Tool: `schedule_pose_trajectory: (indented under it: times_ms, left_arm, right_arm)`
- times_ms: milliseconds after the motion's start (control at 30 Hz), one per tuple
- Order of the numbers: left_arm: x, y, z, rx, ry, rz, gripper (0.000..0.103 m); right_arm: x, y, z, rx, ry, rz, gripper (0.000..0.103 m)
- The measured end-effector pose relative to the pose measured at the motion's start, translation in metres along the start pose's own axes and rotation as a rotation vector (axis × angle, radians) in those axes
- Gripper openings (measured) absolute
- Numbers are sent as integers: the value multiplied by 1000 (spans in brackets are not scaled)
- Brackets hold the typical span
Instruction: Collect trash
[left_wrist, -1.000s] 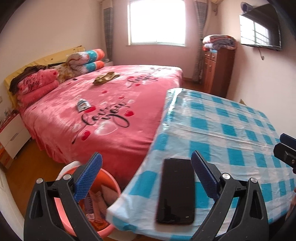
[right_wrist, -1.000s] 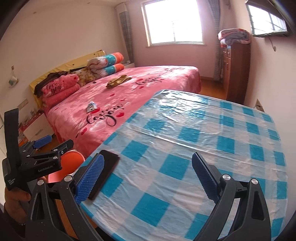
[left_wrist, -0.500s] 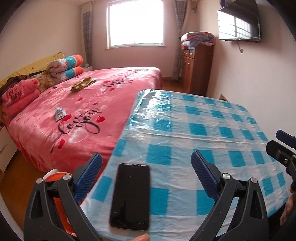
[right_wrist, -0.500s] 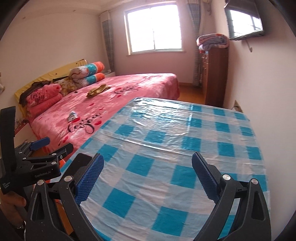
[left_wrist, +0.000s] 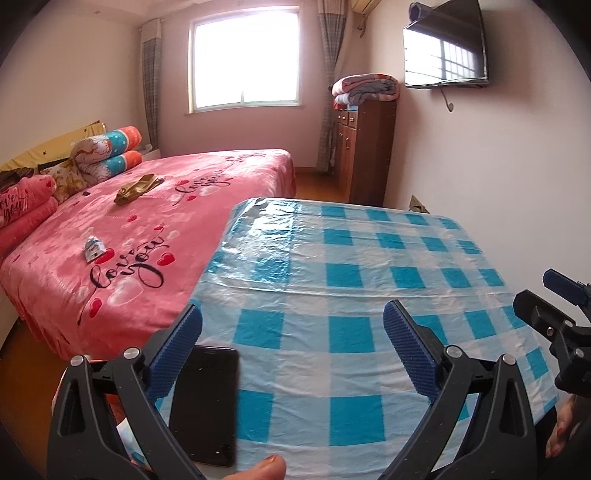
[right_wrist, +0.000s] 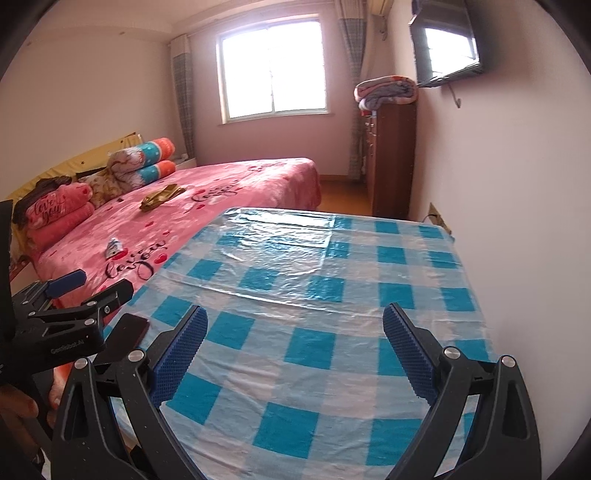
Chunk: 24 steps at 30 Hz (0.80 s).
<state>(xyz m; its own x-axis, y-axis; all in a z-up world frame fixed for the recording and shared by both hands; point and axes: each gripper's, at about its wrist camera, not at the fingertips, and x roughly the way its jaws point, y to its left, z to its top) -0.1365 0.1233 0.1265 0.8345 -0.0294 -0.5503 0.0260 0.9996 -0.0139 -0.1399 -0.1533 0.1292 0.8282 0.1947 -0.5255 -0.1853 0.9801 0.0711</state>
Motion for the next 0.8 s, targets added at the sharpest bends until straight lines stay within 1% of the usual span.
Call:
schedule_pose_trajectory:
  times_ms: [467, 800]
  left_arm:
    - [-18, -26, 10, 40, -42, -1, 99]
    - [-42, -41, 17, 57, -87, -34, 99]
  right_arm:
    - [-30, -19, 7, 19, -70, -69, 95]
    - [-62, -33, 16, 32, -160, -164, 96]
